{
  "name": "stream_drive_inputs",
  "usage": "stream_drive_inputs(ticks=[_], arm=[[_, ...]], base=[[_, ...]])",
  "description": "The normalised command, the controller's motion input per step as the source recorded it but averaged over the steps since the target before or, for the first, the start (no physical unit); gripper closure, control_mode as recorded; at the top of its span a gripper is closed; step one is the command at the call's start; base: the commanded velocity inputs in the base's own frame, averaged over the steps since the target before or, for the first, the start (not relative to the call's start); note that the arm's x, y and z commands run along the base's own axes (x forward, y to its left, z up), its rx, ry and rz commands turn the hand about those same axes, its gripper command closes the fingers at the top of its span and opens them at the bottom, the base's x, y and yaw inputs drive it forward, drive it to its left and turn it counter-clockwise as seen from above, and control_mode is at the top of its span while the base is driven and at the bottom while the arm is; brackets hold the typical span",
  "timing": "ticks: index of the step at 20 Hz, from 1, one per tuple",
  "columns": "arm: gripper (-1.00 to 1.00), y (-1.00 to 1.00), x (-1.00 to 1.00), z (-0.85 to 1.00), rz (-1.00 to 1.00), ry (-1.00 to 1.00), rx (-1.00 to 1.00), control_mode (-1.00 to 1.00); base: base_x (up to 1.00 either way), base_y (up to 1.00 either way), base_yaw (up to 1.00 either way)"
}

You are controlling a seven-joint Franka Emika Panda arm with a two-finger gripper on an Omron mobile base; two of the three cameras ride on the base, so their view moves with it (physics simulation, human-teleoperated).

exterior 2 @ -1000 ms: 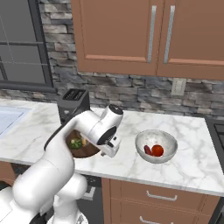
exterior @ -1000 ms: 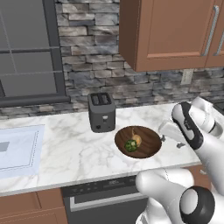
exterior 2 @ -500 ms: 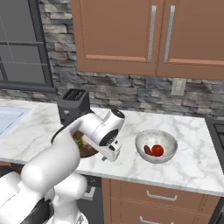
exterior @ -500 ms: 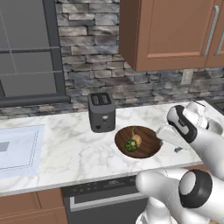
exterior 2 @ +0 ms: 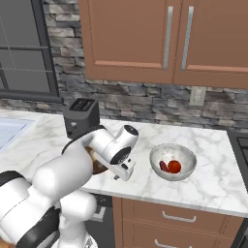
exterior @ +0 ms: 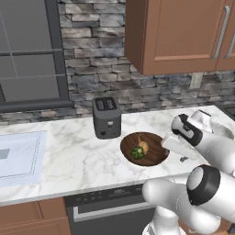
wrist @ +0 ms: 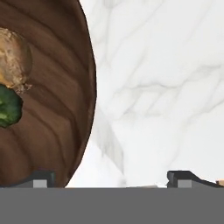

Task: Place the bowl containing the onion and broccoli in the microwave. Close the microwave door and press the start button to microwave the meal.

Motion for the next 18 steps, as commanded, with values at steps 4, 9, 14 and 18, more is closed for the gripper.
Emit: stream_drive_inputs(ticks=[4, 9, 14, 18], arm=[[-1.00, 0.00, 0.28, -0.08, 0.00, 0.00, 0.00, -1.00], [-1.00, 0.01, 0.34, -0.05, 0.00, 0.00, 0.00, -1.00], [-1.00, 0.03, 0.28, -0.13, 0.00, 0.00, 0.00, -1.00], [-1.00, 0.01, 0.16, -0.22, 0.00, 0.00, 0.00, -1.00]], base=[[0.00, 0.00, 0.00], [0.00, 0.00, 0.00], [0.00, 0.00, 0.00], [0.00, 0.00, 0.00]])
